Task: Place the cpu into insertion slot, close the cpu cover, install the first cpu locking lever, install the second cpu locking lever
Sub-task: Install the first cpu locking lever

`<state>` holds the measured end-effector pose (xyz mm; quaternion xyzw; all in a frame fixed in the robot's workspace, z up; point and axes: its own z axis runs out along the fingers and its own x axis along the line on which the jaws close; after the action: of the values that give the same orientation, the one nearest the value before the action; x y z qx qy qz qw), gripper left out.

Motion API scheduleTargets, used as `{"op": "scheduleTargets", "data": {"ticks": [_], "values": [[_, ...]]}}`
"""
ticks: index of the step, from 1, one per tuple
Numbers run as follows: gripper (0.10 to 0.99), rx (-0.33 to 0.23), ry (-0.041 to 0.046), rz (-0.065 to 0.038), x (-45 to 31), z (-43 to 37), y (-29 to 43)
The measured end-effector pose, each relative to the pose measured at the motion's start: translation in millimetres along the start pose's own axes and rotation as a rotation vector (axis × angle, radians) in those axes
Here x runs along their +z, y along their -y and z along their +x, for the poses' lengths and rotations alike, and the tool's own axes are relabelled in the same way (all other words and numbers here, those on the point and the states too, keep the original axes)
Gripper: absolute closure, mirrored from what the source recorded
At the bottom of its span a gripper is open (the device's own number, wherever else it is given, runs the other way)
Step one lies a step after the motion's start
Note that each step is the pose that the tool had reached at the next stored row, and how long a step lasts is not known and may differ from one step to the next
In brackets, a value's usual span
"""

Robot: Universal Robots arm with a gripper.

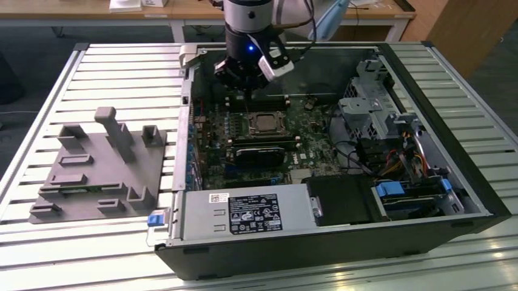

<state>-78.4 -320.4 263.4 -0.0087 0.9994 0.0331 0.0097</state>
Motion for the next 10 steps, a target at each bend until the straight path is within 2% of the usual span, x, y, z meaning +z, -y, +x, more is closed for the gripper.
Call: {"op": "scheduleTargets", "data": {"ticks": [10], "values": [[0.973,0.000,0.0001,0.000,2.6,12.0,-2.9]]}}
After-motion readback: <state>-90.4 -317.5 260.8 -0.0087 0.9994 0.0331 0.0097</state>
